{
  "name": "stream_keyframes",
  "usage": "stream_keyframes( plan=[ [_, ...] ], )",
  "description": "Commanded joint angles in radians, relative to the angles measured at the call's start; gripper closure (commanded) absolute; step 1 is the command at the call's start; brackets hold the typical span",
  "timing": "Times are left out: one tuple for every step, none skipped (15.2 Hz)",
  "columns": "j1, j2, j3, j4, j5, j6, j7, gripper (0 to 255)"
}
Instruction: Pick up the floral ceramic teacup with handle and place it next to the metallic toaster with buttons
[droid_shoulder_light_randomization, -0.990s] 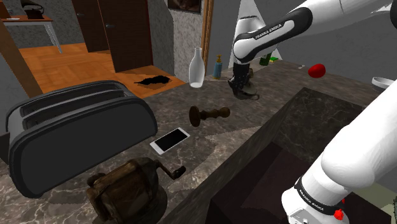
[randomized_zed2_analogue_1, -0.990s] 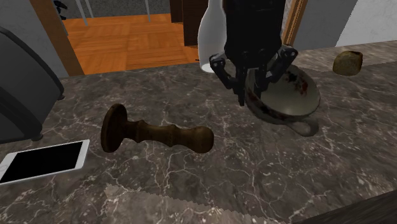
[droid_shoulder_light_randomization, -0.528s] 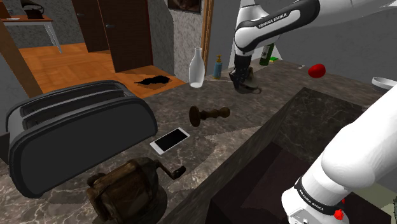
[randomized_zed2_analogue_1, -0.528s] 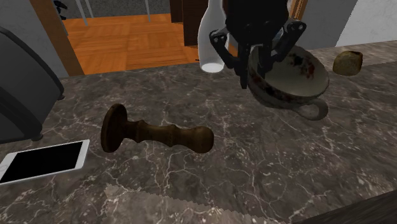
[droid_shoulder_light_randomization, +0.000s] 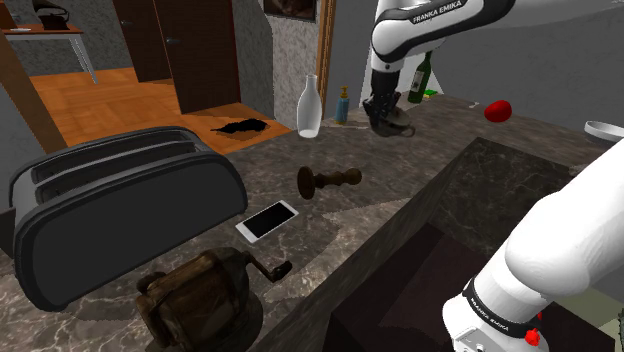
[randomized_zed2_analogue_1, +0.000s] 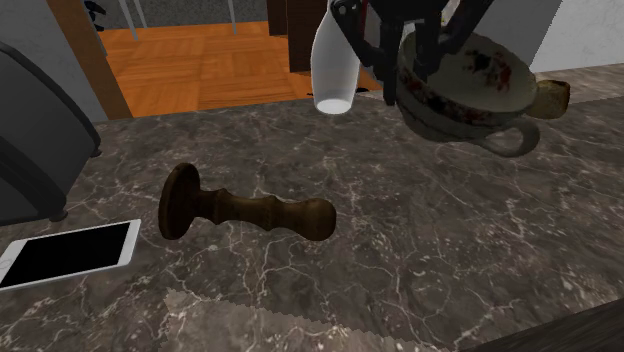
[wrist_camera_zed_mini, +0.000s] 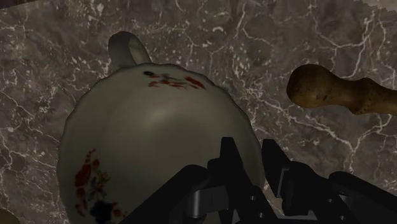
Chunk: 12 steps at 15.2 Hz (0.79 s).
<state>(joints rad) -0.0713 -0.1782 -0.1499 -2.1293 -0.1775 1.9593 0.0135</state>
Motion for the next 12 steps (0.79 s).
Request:
stream_keyframes(
  plan=[
    [0.000,-0.006,0.000,0.023,0.001,-0.029,-0.005,255],
    [0.000,-0.009,0.001,0.035,0.002,-0.042,-0.006,255],
    [0.001,-0.011,0.001,0.046,0.002,-0.056,-0.008,255],
    [0.001,-0.012,0.002,0.058,0.003,-0.069,-0.009,255],
    [0.001,-0.014,0.002,0.069,0.004,-0.082,-0.011,255],
    [0.001,-0.015,0.003,0.081,0.004,-0.096,-0.013,255],
    [0.002,-0.016,0.003,0.094,0.005,-0.109,-0.014,255],
    [0.002,-0.017,0.004,0.106,0.005,-0.122,-0.016,255],
    [0.002,-0.018,0.004,0.119,0.006,-0.135,-0.018,255],
    [0.003,-0.018,0.005,0.132,0.007,-0.149,-0.019,255],
    [0.003,-0.019,0.005,0.145,0.007,-0.162,-0.021,255],
    [0.003,-0.019,0.006,0.158,0.008,-0.175,-0.023,255]
  ],
)
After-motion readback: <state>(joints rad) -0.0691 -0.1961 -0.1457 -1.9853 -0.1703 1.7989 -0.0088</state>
